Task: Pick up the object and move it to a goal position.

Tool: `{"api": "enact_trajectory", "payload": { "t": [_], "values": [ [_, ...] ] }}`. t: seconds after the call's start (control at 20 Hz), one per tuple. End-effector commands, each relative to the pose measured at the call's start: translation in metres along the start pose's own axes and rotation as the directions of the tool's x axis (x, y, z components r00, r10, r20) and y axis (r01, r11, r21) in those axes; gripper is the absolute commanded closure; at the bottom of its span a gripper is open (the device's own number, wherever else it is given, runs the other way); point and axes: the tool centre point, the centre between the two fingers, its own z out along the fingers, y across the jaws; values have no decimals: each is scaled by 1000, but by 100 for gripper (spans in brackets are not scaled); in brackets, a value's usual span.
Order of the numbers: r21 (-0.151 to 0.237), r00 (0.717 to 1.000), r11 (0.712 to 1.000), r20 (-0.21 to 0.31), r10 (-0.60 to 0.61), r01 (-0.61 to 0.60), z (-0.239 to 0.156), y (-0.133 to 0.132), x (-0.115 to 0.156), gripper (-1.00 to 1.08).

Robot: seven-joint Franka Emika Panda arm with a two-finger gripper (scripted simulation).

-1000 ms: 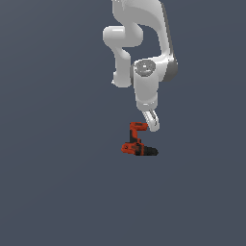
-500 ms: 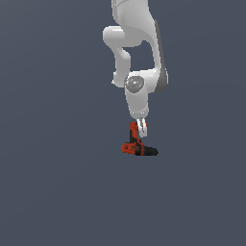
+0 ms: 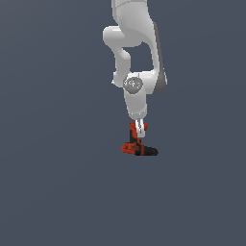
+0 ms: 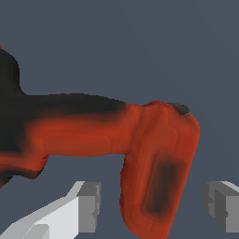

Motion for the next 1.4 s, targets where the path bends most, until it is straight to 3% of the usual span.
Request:
{"api": "enact_trajectory", "payload": {
  "t": [0.0,0.65,0.7,1.35],
  "values": [
    [0,1000,1000,0,0,0,0,0,0,-60],
    [0,1000,1000,-1,6,-6,30,1,2,-60],
    [0,1000,1000,-1,6,-6,30,1,2,108],
    [2,1000,1000,-1,7,-7,25,0,6,108]
  ]
}}
